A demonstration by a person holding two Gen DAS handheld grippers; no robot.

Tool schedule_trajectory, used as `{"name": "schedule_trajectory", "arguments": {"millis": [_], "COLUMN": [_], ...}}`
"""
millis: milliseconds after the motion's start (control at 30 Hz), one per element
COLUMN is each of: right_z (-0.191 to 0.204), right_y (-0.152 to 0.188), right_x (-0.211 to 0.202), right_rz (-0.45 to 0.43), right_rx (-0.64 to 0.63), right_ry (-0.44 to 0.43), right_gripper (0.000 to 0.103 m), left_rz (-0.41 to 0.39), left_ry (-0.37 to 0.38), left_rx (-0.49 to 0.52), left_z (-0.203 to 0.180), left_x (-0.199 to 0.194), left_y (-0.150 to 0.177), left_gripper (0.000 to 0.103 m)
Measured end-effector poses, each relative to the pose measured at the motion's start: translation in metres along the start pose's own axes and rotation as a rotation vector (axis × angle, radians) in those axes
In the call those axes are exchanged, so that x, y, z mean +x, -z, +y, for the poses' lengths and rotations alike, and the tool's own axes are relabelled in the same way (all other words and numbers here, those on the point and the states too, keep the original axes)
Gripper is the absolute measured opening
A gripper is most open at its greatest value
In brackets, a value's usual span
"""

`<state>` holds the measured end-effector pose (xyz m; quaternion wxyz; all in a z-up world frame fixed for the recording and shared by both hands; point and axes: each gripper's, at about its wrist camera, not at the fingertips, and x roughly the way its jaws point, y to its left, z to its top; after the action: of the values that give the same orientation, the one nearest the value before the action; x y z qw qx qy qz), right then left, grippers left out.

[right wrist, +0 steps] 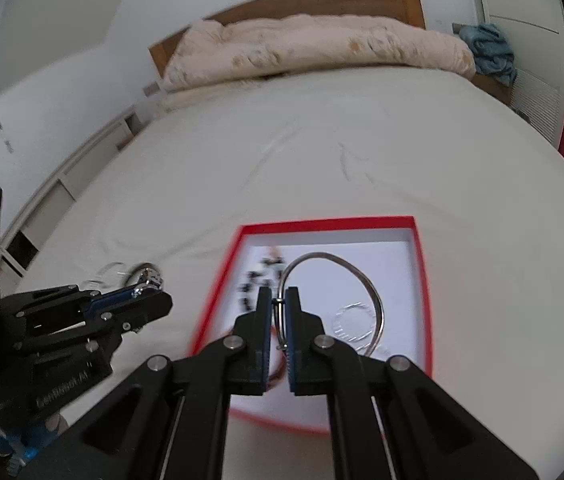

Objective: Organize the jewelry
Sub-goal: 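Carry the watch and cuff bangle into the red box and open both tools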

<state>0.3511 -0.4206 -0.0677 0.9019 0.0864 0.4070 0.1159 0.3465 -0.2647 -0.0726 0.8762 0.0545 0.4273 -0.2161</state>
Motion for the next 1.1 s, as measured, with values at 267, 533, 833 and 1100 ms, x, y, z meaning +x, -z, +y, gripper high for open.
{"name": "schedule_trajectory", "arguments": {"millis": [267,533,833,1100], "right_z": [-0.038,-0.042,-0.039,-0.026], "right_y": [0.012,0.031,0.038,0.040], "right_x": [0.056,0.073,0.054,0.002], "right_rz": [0.110,0.181,0.178,0.101], "right_rx": [0.010,-0.037,-0.058,-0.028], "right_ry": [0.038,0.054,0.066,0.076], "right_gripper": [0.006,0.007,0.018,0.031], "left_rz": [0.085,0.115,0.075,-0.007], "left_ry": [-0.066,-0.100,-0.099,-0.111], "left_rx": [0.039,0.027,0.009,0.021], "left_z": [-0.008,0.001,0.004,-0.002], "left_x": [0.078,0.095,0.075,0.009], "left_y": [-0.003,0.010,0.012,0.014], "left_gripper": [0.010,0.011,0.028,0.046]}}
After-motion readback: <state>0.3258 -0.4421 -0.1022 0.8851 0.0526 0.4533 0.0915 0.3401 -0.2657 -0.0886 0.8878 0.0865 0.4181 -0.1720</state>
